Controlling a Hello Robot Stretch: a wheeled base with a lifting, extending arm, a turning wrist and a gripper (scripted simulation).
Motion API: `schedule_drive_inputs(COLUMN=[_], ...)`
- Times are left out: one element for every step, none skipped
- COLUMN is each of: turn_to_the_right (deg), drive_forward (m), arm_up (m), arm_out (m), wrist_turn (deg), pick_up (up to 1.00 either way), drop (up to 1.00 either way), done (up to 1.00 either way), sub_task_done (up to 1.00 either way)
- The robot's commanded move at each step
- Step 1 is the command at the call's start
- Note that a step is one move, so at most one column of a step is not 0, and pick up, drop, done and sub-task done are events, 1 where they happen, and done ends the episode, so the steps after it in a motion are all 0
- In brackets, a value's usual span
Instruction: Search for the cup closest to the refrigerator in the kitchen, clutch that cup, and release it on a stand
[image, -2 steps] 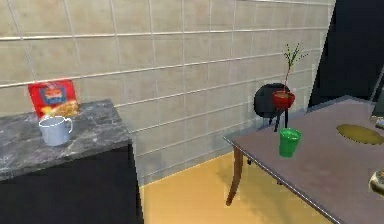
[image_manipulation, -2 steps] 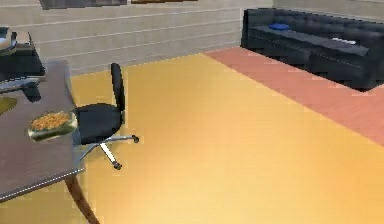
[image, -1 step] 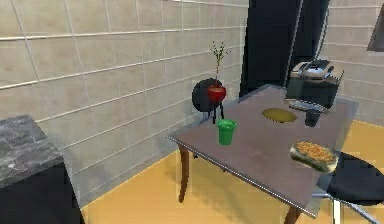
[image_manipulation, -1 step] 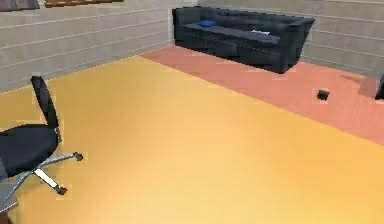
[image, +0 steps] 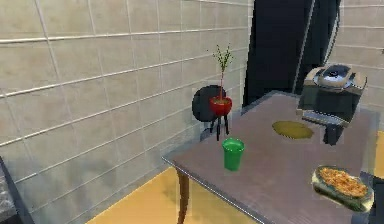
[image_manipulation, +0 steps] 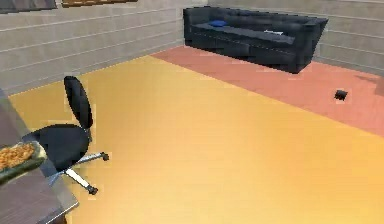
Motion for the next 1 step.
schedule_drive_inputs(turn_to_the_right=[45.0], drive_forward=[0.0], arm_up=[0.0], arm_out=[0.0], wrist_turn=[0.0], pick_up=[0.0], drop=[0.0], done=[0.0], sub_task_done=[0.0])
